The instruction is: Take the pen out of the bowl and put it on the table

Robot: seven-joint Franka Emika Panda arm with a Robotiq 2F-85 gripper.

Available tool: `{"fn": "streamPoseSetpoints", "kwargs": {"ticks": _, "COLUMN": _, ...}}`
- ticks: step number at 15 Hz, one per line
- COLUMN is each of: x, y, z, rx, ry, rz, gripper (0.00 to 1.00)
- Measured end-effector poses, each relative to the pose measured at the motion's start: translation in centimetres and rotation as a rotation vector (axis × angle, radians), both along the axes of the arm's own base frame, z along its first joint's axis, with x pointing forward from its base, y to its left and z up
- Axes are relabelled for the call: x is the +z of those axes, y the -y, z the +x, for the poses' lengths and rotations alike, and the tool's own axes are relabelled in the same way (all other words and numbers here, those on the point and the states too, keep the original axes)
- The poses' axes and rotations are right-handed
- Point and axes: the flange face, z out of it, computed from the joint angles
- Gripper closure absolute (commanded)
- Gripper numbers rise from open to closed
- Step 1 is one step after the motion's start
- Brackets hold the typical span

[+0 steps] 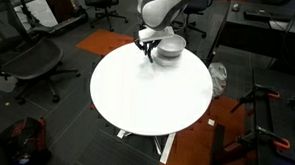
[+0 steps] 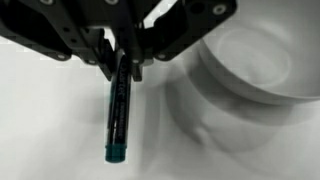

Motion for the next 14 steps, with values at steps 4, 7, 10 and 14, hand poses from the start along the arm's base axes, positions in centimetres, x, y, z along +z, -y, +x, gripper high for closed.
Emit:
{"fn": "streamPoseSetpoints", "kwargs": {"ticks": 4, "x": -0.3, "y": 0.4, "z": 0.4, "rx": 0.01, "ry": 0.003, "rz": -0.003, "gripper": 0.2}}
{"fn": "streamPoseSetpoints", "kwargs": {"ticks": 7, "x": 0.0, "y": 0.4, "z": 0.6, "rx": 0.019, "ry": 0.009, "rz": 0.0, "gripper": 0.0}}
{"fn": "streamPoseSetpoints", "kwargs": {"ticks": 10, "x": 0.4, "y": -0.1, "z": 0.8, "rx": 0.07, "ry": 0.014, "rz": 0.015, "gripper": 0.0}}
{"fn": "streamPoseSetpoints", "kwargs": {"ticks": 14, "x": 2.3, "y": -1.3, "z": 1.2, "rx": 0.129, "ry": 0.034, "rz": 0.026, "gripper": 0.0}}
